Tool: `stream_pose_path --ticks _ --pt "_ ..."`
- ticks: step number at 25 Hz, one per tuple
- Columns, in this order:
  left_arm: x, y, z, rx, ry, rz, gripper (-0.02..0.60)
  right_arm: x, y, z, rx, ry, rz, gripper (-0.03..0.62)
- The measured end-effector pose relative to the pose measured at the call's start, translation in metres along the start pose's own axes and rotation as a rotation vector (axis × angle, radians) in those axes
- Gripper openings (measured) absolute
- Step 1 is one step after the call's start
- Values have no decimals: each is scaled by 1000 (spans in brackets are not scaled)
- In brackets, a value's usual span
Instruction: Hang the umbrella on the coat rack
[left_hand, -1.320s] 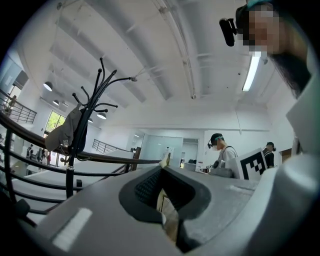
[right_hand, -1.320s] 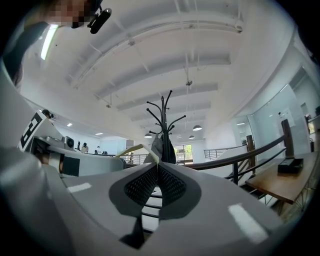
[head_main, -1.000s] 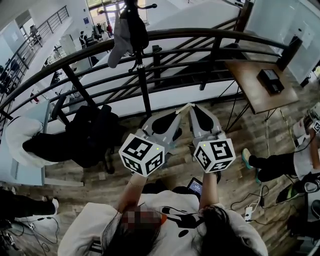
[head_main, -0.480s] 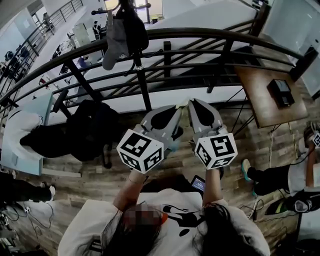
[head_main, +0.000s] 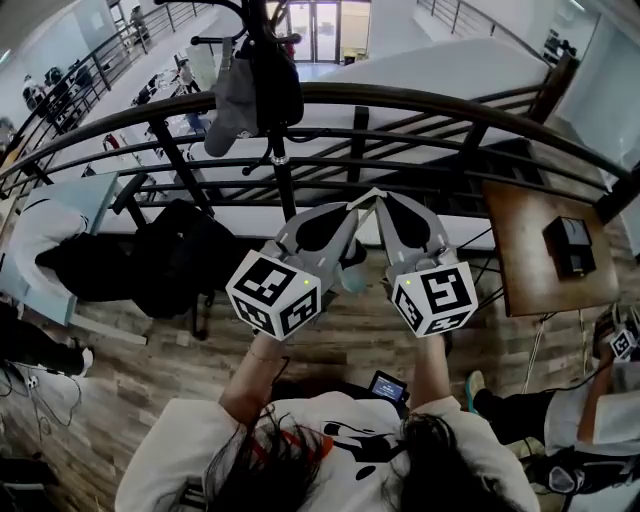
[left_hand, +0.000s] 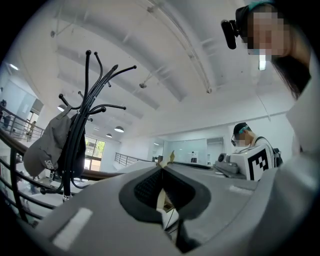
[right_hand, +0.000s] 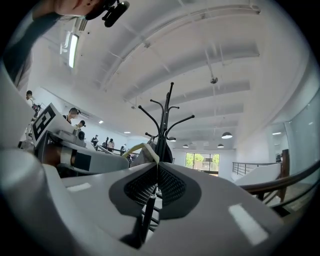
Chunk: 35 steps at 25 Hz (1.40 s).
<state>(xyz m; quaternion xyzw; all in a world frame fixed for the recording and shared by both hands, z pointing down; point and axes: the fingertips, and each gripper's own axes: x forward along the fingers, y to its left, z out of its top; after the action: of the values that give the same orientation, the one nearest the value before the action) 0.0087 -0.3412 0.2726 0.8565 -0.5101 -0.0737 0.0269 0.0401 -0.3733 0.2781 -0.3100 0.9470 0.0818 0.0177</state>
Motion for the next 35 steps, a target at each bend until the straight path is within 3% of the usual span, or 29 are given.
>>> stream_pose_path --ticks 6,16,24,35 --pt "22 16 32 62 -37 54 0 31 -16 29 -64 -67 77 26" --pt "35 53 88 166 -100 100 0 87 -24 72 -78 -193 157 26" --pt "41 98 137 191 -197 92 0 134 -34 111 -151 -272 155 26" --pt "61 161 178 222 -249 89 0 205 -53 134 -194 -302 133 26"
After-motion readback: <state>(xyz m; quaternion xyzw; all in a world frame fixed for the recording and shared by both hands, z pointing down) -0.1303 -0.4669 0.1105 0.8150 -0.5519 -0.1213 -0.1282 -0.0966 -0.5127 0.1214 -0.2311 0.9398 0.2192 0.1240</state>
